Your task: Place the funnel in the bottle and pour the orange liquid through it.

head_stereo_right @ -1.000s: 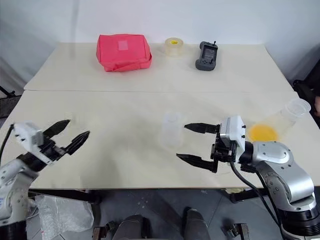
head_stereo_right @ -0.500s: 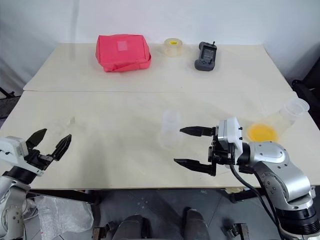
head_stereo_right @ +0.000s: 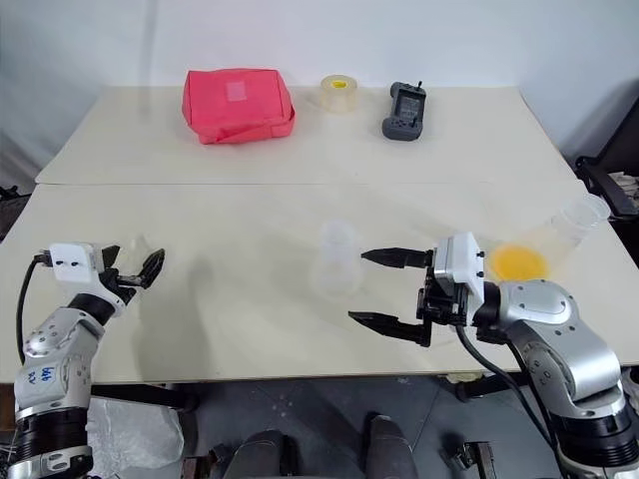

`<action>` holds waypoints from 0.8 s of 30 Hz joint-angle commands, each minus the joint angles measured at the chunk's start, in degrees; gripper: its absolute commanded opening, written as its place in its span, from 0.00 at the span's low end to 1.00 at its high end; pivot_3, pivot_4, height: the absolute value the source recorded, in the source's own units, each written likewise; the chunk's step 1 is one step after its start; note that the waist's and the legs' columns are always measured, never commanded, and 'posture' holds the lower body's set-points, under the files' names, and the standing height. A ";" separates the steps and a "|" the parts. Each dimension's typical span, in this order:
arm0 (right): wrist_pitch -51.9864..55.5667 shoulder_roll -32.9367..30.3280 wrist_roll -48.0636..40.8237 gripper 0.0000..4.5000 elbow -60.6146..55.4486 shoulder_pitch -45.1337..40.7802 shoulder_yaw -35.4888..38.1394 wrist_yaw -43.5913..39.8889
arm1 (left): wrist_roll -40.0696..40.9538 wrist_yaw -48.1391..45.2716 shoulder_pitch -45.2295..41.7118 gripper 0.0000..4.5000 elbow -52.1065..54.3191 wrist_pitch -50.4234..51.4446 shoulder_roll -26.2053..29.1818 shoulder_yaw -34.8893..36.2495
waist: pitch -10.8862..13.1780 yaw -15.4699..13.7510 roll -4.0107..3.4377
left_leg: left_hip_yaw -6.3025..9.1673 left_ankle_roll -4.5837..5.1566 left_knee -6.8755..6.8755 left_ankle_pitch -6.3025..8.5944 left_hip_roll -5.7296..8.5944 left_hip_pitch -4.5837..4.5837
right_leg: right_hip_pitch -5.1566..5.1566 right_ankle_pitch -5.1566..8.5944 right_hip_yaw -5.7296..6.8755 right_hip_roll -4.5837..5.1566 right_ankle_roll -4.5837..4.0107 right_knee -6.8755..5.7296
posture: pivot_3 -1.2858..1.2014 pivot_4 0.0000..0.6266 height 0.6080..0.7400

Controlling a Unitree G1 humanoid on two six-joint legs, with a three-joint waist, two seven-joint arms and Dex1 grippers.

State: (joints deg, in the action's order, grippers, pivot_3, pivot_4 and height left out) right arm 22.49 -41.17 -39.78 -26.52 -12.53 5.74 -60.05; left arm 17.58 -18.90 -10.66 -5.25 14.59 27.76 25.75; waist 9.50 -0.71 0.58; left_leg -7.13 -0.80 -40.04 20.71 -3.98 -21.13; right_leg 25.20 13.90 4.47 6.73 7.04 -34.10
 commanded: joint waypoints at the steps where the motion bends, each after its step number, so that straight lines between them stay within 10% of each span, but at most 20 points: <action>1: -0.61 -1.07 -0.59 1.00 -2.08 0.65 2.96 0.60 | 0.83 -0.13 0.72 0.72 1.62 0.58 1.34 1.30 | 0.00 -0.05 0.01 | 0.00 0.00 -0.01 0.00 0.00 0.00 | -0.01 0.00 0.00 0.00 0.00 0.00 | 0.52 0.24 1.00; 11: -1.52 -1.56 0.47 1.00 -0.93 1.14 3.81 0.71 | 1.58 -2.95 0.13 0.02 -0.05 1.05 4.17 1.64 | -0.01 -0.33 0.01 | -0.01 0.01 -0.02 0.00 0.00 0.00 | -0.01 0.00 0.00 0.01 0.00 0.00 | 0.52 0.24 1.00; 24: -1.47 -2.23 0.91 1.00 -0.95 1.61 4.48 1.15 | 2.80 -8.09 -0.18 0.00 0.53 -4.49 4.25 1.32 | -0.01 -0.51 0.01 | -0.02 0.00 -0.02 0.00 0.00 0.00 | -0.01 0.00 0.00 0.01 0.00 0.00 | 0.52 0.24 1.00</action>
State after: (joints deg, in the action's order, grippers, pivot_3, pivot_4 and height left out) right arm 21.54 -42.51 -38.32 -26.45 -10.79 7.95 -59.12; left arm 19.21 -24.88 -10.95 -6.81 12.93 31.25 26.44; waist 9.50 -1.22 0.59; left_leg -7.15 -0.80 -40.06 20.72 -3.98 -21.13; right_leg 25.19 13.90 4.47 6.74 7.03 -34.10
